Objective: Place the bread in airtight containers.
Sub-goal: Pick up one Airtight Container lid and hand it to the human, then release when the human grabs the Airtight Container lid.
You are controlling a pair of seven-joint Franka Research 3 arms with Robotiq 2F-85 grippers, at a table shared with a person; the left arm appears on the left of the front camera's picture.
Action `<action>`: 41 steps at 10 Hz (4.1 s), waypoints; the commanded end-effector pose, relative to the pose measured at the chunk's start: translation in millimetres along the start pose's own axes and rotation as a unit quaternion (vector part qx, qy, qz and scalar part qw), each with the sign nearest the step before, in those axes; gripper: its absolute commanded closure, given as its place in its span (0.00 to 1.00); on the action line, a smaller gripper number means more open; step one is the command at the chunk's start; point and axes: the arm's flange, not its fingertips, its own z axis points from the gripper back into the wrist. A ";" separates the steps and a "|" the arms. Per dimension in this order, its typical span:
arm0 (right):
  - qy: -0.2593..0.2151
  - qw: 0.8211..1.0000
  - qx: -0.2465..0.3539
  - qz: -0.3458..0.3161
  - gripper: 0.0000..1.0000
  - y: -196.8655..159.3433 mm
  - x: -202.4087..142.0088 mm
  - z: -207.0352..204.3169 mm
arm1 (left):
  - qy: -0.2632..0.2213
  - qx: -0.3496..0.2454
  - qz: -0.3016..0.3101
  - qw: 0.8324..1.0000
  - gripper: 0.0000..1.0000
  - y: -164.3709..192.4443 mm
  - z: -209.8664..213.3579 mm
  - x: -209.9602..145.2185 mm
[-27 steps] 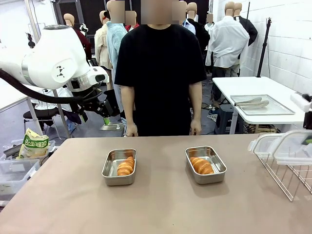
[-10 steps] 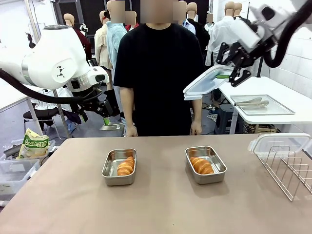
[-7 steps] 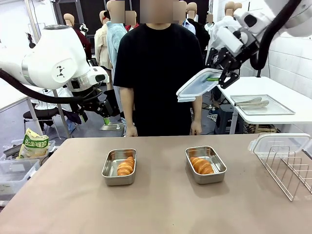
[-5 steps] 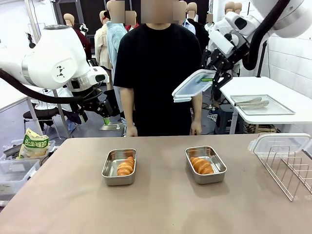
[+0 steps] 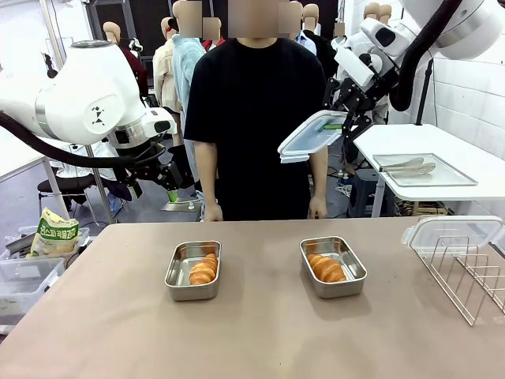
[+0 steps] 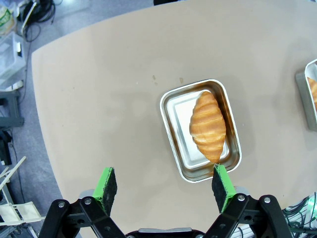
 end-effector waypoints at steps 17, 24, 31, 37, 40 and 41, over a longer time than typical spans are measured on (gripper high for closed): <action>-0.003 1.000 0.000 0.002 1.00 -0.5 1.9 -1.7 | 0.000 0.001 0.001 1.000 0.00 2.1 1.6 -0.4; -0.003 1.000 0.000 0.002 1.00 -0.5 1.9 -1.7 | 0.000 0.001 0.001 1.000 0.00 2.1 1.6 -0.4; -0.003 1.000 0.000 0.002 1.00 -0.5 1.9 -1.7 | 0.000 0.001 0.001 1.000 0.00 2.1 1.6 -0.4; -0.010 1.000 0.013 0.000 0.88 3.3 2.4 -2.4 | 0.000 0.001 0.001 1.000 0.00 2.1 1.6 -0.4; -0.002 1.000 0.014 0.007 0.41 2.1 7.9 -0.7 | 0.000 0.001 0.001 1.000 0.00 2.1 1.6 -0.4; -0.001 1.000 0.013 0.009 0.25 3.0 8.4 -0.6 | 0.000 0.001 0.001 1.000 0.00 2.1 1.6 -0.4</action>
